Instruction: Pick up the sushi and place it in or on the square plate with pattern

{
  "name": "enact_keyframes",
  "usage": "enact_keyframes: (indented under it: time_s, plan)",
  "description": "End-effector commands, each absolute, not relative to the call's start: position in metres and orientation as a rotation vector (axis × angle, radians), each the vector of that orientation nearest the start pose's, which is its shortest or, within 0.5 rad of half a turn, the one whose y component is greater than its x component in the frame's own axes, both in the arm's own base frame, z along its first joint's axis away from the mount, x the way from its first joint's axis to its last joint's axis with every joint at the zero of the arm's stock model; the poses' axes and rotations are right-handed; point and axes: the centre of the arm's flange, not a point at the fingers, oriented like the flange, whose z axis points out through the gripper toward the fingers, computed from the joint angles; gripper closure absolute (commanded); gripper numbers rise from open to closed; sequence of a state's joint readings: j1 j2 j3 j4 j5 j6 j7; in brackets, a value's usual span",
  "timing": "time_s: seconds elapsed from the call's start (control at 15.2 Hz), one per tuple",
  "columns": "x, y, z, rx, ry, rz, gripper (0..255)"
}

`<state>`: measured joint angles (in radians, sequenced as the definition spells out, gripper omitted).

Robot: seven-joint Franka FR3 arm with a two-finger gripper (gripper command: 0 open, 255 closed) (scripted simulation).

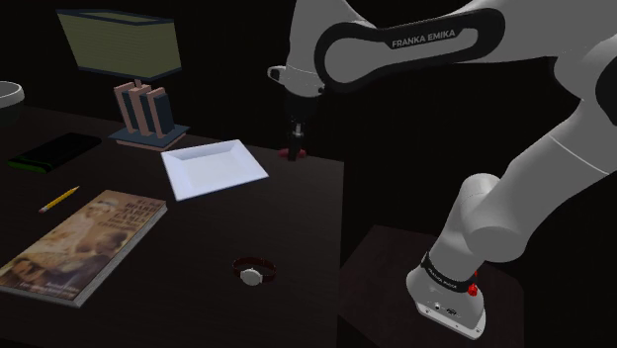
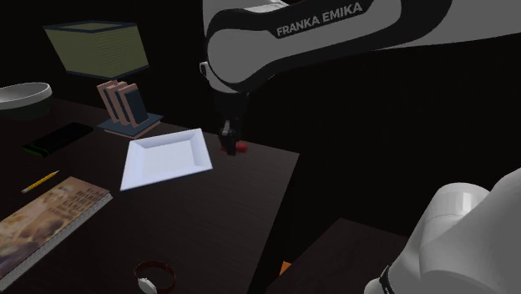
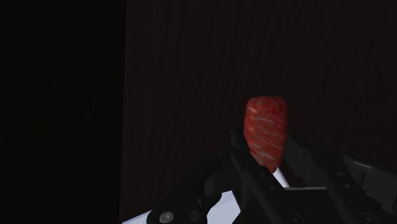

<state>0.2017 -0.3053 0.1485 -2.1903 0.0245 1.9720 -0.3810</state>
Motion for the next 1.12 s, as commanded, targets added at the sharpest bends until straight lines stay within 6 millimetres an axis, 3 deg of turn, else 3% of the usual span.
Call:
enact_keyframes:
  time_s: [0.0,0.26,1.06]
  plan:
    - [0.441,0.168,0.529,-2.961,-1.110,-0.131,255]
    - [0.441,0.168,0.546,-2.961,-1.110,-0.131,255]
    - [0.568,0.262,0.552,-2.961,-1.110,-0.131,255]
